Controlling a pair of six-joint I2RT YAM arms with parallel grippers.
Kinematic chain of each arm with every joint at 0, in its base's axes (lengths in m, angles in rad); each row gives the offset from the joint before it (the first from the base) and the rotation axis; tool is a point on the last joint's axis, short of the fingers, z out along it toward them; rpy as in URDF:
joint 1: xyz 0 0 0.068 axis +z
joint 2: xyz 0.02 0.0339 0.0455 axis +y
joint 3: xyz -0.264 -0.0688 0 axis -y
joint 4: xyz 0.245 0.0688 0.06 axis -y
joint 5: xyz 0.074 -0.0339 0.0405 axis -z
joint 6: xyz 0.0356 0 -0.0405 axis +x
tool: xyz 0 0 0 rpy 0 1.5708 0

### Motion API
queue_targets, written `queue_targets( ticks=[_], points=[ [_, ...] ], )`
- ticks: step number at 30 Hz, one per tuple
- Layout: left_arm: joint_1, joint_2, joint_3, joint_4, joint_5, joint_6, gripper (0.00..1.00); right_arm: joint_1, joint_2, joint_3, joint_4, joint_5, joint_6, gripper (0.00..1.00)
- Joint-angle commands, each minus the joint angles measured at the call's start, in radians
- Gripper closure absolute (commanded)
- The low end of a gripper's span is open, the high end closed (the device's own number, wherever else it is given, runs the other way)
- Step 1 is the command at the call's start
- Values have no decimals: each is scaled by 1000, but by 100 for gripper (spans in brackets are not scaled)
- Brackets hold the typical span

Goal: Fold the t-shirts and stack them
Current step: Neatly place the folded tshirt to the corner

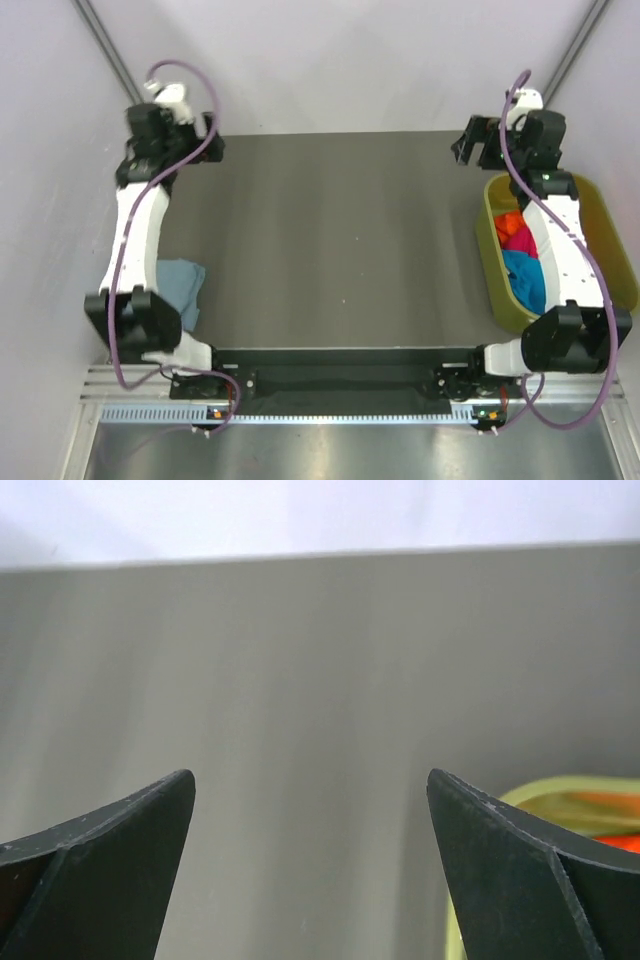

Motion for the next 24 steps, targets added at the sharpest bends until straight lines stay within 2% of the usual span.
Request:
queue_targets(
  ticks=[1,2,3,4,5,6,9,15,17,18,19,20,22,24],
  points=[
    [-184,160,256,-114,-271,349,1,25,27,146,-42,130,-14,0],
    [-203,220,349,-245,-360,372,1,39,54,171,-53,142,-47,0],
    [-216,284,572,-312,-364,372,1,40,75,233,-88,197,-63,0],
    [-222,409,689,-390,-347,328,1,72,105,272,-114,229,-73,0],
    [-222,465,885,-483,-323,291,1,85,158,313,-140,265,-75,0],
    [-223,520,923,-495,-286,259,1,89,183,386,-185,289,-72,0],
    [-272,469,803,-374,-299,222,1,106,240,499,-266,338,-60,0],
    [-306,490,852,-380,-286,163,1,112,171,470,-286,380,-86,0],
    [-305,481,838,-357,-218,149,1,112,148,468,-297,378,-98,0],
    [-305,448,771,-302,-183,136,1,112,133,461,-306,392,-106,0],
    [-303,422,770,-267,-183,130,1,112,132,461,-306,392,-106,0],
    [-303,394,667,-212,-165,122,1,111,120,455,-309,407,-110,1],
    [-303,313,568,-98,-157,64,1,115,117,444,-334,432,-109,0],
    [-305,264,478,-61,-114,7,2,118,108,424,-331,444,-144,0]
  ],
)
